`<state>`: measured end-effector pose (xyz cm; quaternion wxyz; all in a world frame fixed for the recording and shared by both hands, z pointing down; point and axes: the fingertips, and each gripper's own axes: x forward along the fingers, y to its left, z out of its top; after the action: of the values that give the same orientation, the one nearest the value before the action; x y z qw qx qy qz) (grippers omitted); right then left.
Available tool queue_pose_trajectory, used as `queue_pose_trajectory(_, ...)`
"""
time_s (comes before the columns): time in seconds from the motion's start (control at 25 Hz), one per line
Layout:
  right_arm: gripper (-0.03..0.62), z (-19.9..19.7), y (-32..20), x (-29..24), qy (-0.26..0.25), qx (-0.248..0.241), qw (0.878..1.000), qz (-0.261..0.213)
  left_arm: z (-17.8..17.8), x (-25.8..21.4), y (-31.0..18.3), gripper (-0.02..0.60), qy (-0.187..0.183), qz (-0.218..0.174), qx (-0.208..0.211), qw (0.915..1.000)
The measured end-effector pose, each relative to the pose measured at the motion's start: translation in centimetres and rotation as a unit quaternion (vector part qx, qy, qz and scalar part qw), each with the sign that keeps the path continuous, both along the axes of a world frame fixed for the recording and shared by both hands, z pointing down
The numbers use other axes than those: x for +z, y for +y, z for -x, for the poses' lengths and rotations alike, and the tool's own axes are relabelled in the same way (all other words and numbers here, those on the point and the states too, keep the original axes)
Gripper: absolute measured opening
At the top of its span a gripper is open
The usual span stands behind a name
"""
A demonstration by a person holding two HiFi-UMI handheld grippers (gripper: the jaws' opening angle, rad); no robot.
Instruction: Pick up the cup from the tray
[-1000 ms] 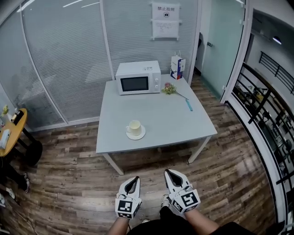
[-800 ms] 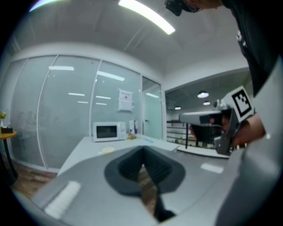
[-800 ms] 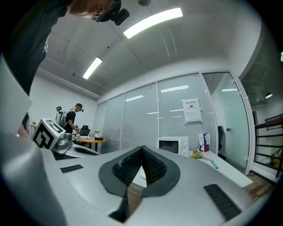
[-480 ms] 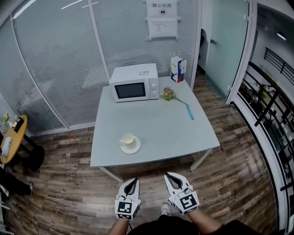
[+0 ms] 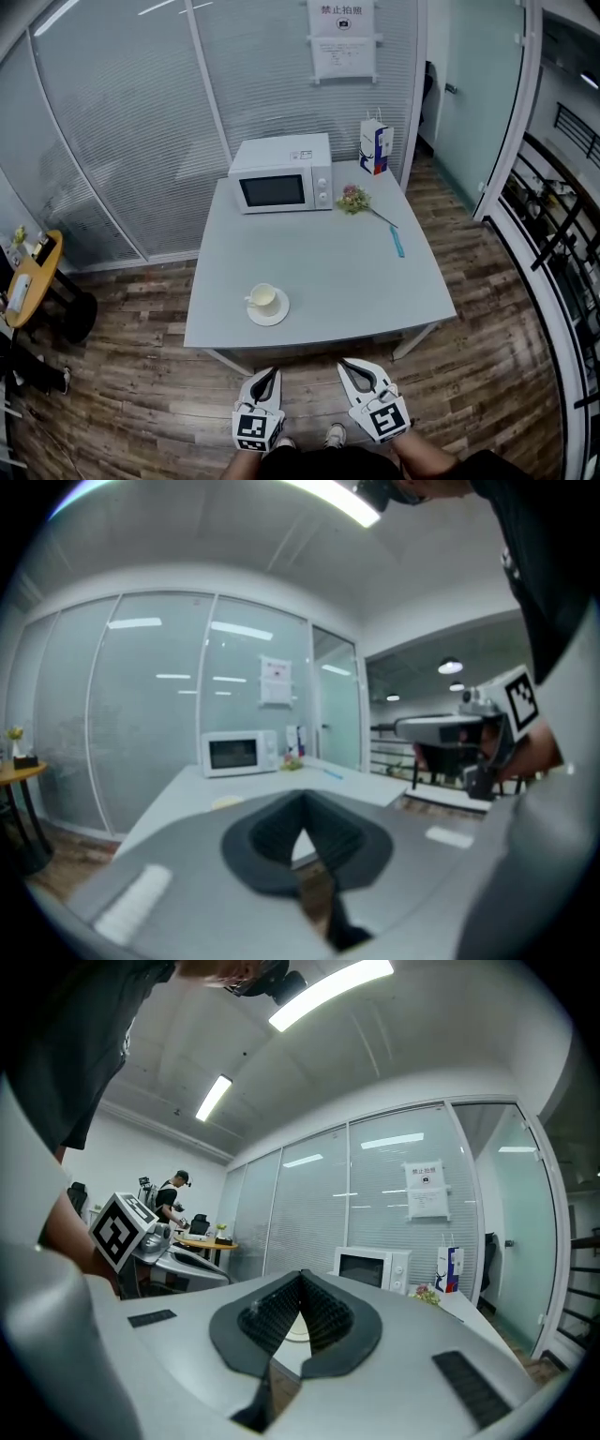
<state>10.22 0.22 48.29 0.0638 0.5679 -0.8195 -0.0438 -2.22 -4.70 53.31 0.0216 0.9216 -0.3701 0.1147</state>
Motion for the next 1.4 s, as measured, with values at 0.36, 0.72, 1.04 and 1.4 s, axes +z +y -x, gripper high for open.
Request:
queue_pose_trajectory(0.36,-0.011,2.4,-5.0,-0.2,-0.003,-0.033,0.999,-0.005,0.4,-0.3,-4.6,0.005,0.009,-0.005,-0.008,0.9999)
queue_pose_trajectory(0.72,-0.011,4.5,-13.4,-0.6,-0.019,-0.024,1.000,-0.003,0.9,-1.3,-12.6,0.005,0.038,-0.007,0.000,0.9992)
queue_pose_trajectory(1.04,-0.011,5.0,-18.4,0.0,-0.057,0.006,0.998,0.023,1.0,-0.3,-17.3,0.005,0.039,0.000,0.025,0.9989)
queue_pose_trajectory(1.4,-0.011,4.1,-22.4,0.7,-0.076,0.021,0.996,0.029,0.9,1.7,-20.5,0.005,0.029,0.017,0.025,0.9991)
